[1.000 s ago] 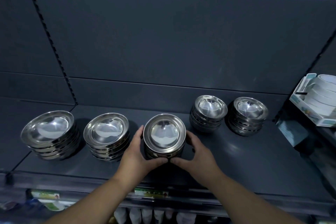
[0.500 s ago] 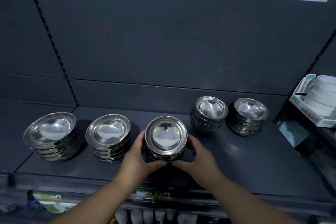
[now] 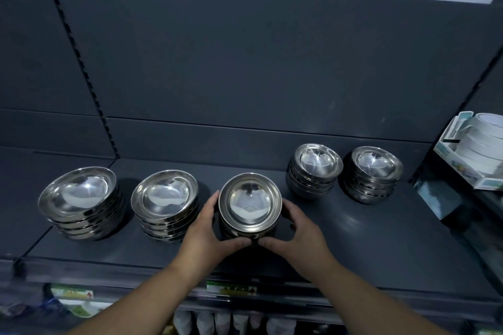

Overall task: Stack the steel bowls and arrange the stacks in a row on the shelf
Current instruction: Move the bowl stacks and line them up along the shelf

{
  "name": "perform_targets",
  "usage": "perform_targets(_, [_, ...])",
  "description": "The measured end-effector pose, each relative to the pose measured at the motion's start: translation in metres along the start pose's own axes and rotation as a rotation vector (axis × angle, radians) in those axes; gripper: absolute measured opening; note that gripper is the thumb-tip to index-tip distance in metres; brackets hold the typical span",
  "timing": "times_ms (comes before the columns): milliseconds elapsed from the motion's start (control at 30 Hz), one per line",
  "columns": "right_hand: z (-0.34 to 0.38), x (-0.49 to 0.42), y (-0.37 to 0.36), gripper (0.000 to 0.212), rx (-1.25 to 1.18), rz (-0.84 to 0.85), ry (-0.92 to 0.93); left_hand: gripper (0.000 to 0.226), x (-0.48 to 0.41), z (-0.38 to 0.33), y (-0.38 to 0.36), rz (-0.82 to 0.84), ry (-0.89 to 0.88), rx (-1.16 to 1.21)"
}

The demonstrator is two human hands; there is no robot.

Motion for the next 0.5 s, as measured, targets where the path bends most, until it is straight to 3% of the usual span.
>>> perform_targets(333, [0.007,0.001,0.006,0.096,-0.024,0.008,0.020,0.115,-0.001,-0.012,0.006,0.032,-0.029,0.024])
perform_targets(500, [0.010,0.003,0.009,0.089,-0.026,0.012,0.033,0.112,-0.004,-0.014,0.008,0.015,-0.019,0.004])
Point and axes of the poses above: each hand's wrist, its own x-axis away from the middle knuckle, its own y-axis out of the back of the hand, z = x × y, the point moved 3 cm from there along -x, towards the middle knuckle, and after that the axes turned 4 degrees about -y, right-handed, at the moved point
